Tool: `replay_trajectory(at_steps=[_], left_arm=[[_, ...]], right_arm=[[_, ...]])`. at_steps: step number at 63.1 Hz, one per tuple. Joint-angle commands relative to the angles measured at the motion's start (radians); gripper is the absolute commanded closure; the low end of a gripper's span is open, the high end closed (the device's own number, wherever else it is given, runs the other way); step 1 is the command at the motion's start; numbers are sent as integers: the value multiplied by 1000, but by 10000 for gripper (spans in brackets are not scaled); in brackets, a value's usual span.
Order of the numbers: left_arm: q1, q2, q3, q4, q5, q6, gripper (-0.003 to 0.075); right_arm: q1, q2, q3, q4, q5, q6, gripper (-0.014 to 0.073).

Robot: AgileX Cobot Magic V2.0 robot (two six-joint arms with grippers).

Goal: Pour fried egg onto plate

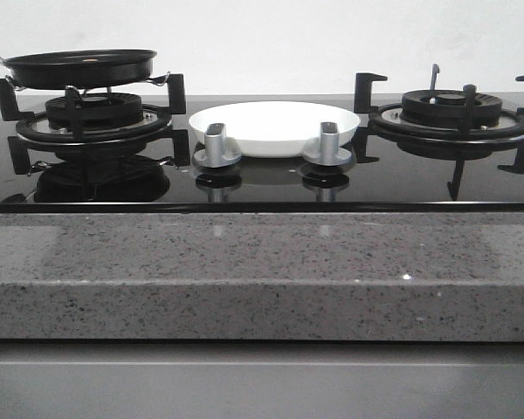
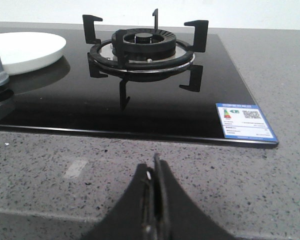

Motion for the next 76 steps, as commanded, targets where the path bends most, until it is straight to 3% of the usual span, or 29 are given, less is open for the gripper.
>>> replay_trajectory(at_steps=[1,28,41,45,59,76], left_arm=[[-6,-18,5,-8,-83,-10,741],[-6,-18,5,-8,-107,-10,741],[-6,-18,-4,-56,-255,-10,741],[-6,-15,-35,-61,-244,-10,741],[-6,96,-273,-61,-25,-10,741],[-6,417,-468,-61,-37,-10,741]], right_arm=[[-7,-16,-6,-8,-86,2,662],[-7,-16,-6,-8,-98,2,662],[-7,-16,-7,-8,-128,2,662],[-7,-16,-19,-8,-116,2,662],[-7,22,-220,-7,9,2,662],[-7,354,-506,-9,63,2,653]])
